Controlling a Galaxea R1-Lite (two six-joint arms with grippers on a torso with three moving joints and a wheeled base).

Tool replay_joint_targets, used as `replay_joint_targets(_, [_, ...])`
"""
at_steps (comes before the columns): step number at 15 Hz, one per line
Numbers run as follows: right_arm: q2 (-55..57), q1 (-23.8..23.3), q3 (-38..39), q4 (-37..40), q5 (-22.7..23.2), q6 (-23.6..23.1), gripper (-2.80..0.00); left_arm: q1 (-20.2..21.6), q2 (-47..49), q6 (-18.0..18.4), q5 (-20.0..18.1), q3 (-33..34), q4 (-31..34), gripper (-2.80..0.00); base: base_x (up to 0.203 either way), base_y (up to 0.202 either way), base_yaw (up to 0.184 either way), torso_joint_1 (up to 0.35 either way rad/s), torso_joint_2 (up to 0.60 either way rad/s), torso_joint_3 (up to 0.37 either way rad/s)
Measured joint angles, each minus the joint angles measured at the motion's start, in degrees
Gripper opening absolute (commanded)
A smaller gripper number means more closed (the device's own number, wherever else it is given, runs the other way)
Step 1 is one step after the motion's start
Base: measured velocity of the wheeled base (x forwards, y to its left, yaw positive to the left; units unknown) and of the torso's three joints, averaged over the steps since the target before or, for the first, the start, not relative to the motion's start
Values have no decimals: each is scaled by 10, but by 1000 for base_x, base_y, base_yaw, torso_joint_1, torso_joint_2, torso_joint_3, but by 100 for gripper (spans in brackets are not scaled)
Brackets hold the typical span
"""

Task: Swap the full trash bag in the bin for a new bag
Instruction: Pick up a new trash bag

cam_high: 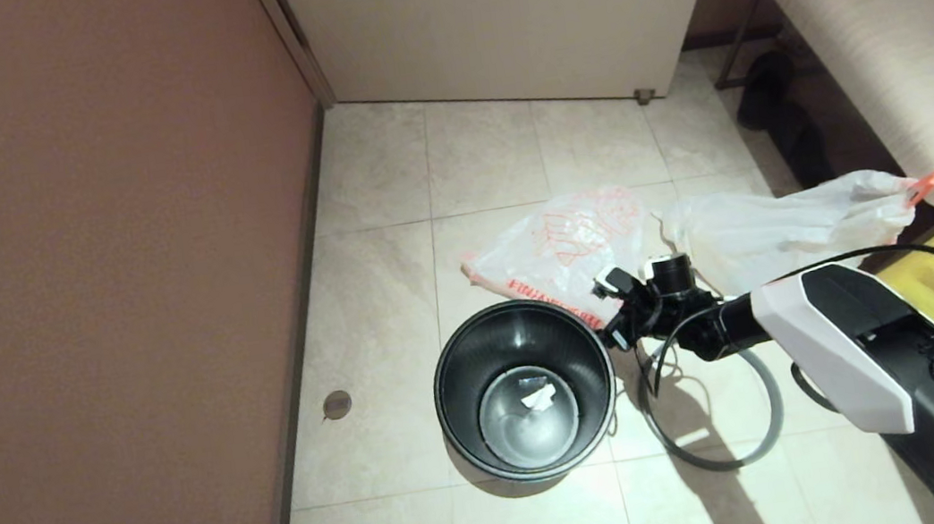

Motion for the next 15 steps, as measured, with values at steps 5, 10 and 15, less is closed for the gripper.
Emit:
replay_joint_targets(5, [-38,15,2,-4,-28,14,0,0,0,0,1,0,0,-280,0,0,0,0,0,0])
replay_joint_targets(10, [-78,5,42,0,-35,76,-280,0,0,0,0,0,0,-280,0,0,0,0,0,0])
replay_joint_targets(15, [-170,-1,74,87,-58,264,-280,0,0,0,0,0,0,-280,0,0,0,0,0,0])
